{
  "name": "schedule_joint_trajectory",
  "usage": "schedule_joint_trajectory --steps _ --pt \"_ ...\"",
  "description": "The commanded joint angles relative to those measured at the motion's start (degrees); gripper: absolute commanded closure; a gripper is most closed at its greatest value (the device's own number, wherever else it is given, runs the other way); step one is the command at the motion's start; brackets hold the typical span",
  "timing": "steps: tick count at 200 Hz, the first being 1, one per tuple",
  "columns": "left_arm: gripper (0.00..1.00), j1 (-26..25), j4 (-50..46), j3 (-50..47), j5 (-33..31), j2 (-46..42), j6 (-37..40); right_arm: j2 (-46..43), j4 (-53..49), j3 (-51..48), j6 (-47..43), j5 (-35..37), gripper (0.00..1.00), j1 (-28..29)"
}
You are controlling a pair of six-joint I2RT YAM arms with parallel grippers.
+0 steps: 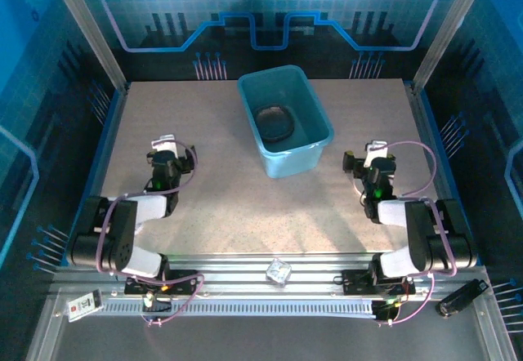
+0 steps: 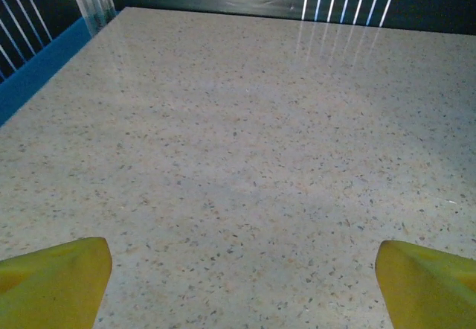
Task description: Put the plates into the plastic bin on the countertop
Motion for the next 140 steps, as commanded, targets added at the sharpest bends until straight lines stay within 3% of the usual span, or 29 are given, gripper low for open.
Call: schedule_joint_trajectory --steps 1,17,56,64,81,140 --pt "0.08 -0.3 9.7 -1.8 2.2 3.7 1.8 2.4 8.0 -0.6 -1.5 -5.1 0.00 -0.5" --pt "0.08 -0.3 10.4 -2.2 2.2 4.2 1.8 6.2 15.8 -2.3 -2.3 -5.4 0.00 -0.2" --pt "0.06 -0.2 10.1 -1.8 2.6 4.3 1.6 5.6 10.0 0.2 -3.8 -9.0 0.00 -0.1" --pt "0.01 -0.2 10.0 -1.9 2.5 4.3 1.6 5.7 9.8 0.4 -4.0 -8.2 0.00 0.4" --pt "0.01 -0.2 9.9 -1.9 2.6 4.3 1.6 5.7 10.5 0.2 -3.6 -1.9 0.00 1.8" --pt "0.01 -0.2 9.9 -1.9 2.5 4.3 1.6 6.0 3.8 3.9 -5.5 -2.7 0.00 3.0"
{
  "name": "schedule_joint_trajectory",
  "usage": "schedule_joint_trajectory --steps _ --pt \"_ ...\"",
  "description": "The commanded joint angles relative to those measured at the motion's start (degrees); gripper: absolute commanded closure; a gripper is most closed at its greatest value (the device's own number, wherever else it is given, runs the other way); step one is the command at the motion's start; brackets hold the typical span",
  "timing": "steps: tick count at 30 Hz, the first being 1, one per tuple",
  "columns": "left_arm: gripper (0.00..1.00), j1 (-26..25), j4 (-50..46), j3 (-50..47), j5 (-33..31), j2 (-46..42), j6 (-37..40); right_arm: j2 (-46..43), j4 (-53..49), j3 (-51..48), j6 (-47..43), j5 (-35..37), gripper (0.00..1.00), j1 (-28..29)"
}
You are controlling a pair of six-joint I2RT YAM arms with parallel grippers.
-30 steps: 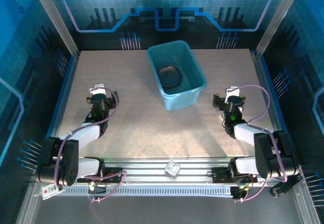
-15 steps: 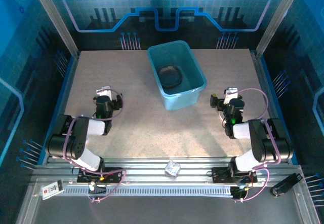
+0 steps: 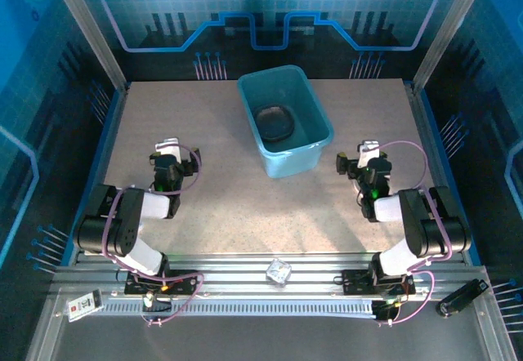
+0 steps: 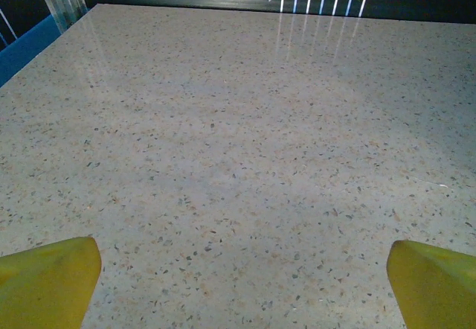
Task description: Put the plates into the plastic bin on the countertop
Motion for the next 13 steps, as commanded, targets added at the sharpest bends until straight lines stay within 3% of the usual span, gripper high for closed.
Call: schedule_joint_trajectory --steps 1,13 --pt "0.01 -0.2 2.3 0.0 0.7 0.1 0.4 0.6 -0.7 1.5 -2.1 0.7 0.00 0.9" --pt "0.01 -0.2 2.4 0.0 0.7 0.1 0.4 0.7 -0.6 1.5 -2.7 0.0 0.00 1.2"
